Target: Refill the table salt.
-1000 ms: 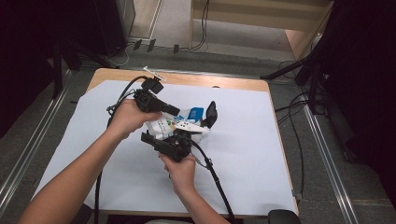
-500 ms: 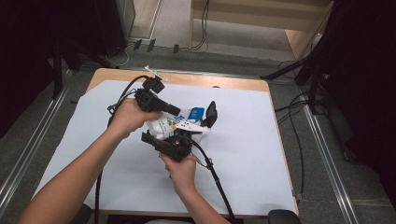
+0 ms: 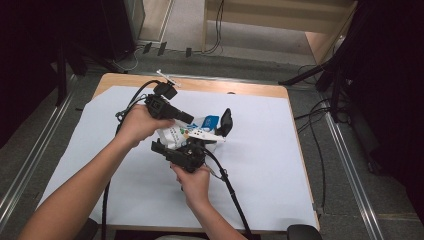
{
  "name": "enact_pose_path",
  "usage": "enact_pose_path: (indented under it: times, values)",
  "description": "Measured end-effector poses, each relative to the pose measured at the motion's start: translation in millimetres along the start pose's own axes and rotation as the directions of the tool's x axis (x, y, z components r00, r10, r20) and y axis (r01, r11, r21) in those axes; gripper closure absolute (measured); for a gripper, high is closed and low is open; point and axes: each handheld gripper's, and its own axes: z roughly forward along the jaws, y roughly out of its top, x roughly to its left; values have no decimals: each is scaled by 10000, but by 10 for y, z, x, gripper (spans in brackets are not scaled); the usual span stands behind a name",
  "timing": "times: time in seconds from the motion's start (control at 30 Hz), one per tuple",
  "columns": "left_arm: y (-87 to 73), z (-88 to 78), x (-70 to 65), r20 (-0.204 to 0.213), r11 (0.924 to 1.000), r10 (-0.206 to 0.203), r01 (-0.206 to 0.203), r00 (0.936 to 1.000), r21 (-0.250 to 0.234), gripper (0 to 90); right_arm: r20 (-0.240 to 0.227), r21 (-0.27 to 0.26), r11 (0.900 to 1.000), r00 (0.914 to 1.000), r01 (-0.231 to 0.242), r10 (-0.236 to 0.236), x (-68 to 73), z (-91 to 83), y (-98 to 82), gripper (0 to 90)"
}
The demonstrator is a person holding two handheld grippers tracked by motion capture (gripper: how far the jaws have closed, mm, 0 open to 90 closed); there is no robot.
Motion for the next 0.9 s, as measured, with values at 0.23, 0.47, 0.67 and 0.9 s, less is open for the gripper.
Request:
enact_pose_path:
  times: [0.23,0.47,0.67,0.9]
  values:
    - [2,12,1,38,10000,27,-27,10000,9,897,47,72,9999,9999,99,-99,-13,-22,15,668]
    - [1,22,-6,-27,10000,47,-47,10000,42,899,96,107,9998,9998,161,-162,-26,-14,-1,671]
    - [-5,35,1,11,9999,83,-83,10000,100,900,114,171,9997,9998,189,-191,-30,-30,-6,677]
    - [-28,56,26,46,9999,83,-83,10000,119,900,152,252,9994,9996,253,-257,-59,-57,-36,684]
